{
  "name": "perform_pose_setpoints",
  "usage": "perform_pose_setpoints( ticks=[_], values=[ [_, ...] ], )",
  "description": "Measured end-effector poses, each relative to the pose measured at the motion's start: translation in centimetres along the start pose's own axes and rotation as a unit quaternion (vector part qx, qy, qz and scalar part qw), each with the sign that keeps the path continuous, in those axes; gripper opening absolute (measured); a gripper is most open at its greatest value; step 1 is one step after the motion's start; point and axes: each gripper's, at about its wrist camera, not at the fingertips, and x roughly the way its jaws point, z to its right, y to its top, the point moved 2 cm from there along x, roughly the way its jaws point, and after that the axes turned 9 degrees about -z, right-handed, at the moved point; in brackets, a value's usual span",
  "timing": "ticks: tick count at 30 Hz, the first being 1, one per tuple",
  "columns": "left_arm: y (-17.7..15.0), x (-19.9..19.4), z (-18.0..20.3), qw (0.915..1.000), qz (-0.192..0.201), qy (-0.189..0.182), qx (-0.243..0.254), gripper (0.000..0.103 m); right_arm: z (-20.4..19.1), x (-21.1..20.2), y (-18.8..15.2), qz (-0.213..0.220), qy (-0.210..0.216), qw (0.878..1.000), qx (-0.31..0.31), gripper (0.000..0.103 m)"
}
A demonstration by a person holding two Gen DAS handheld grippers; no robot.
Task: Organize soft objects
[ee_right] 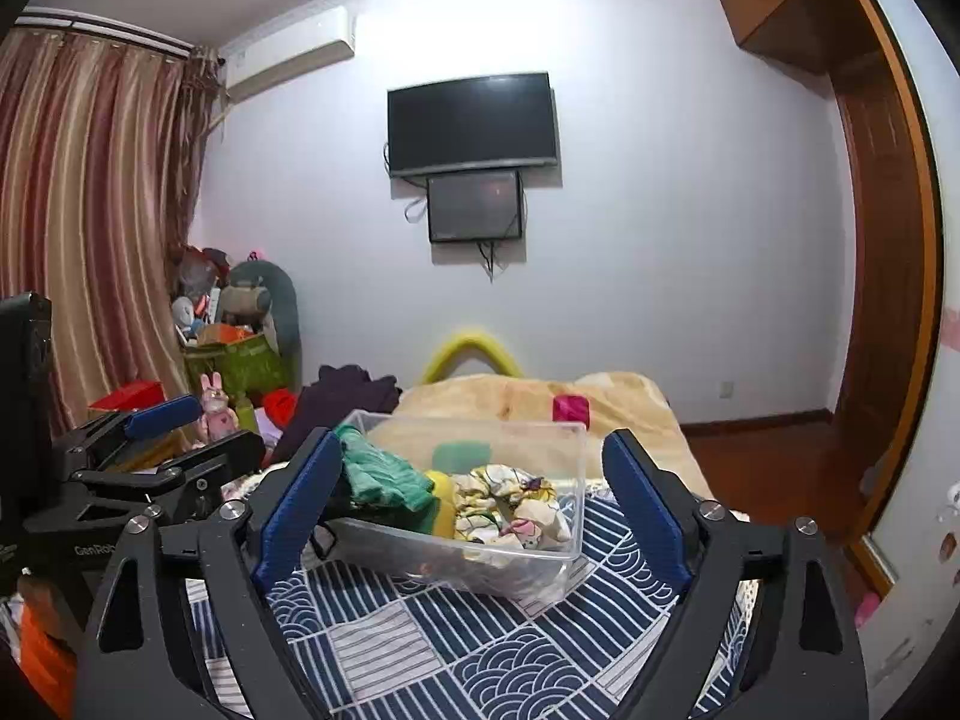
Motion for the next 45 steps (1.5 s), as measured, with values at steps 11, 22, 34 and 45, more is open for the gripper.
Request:
perform_pose_setpoints(
  ticks=[11, 22, 34, 45],
  values=[
    [-1.2, -3.1, 0.2, 0.9996, 0.016, -0.019, -0.012, 0.103, -1.6, -1.6, -1.1, 0.015, 0.009, 1.0, -0.008, 0.102],
    [-1.5, -3.1, 0.0, 0.9996, 0.015, -0.017, -0.016, 0.103, -1.6, -1.9, -2.0, 0.015, 0.012, 1.0, 0.0, 0.102],
    [-1.8, -3.0, 0.4, 0.9997, 0.014, -0.016, -0.009, 0.103, -1.8, -2.2, -2.0, 0.016, 0.017, 1.0, -0.002, 0.102],
    [-1.9, -3.2, 0.3, 0.9997, 0.011, -0.02, -0.012, 0.103, -2.0, -2.2, -2.0, 0.015, 0.017, 1.0, -0.003, 0.102]
  ],
)
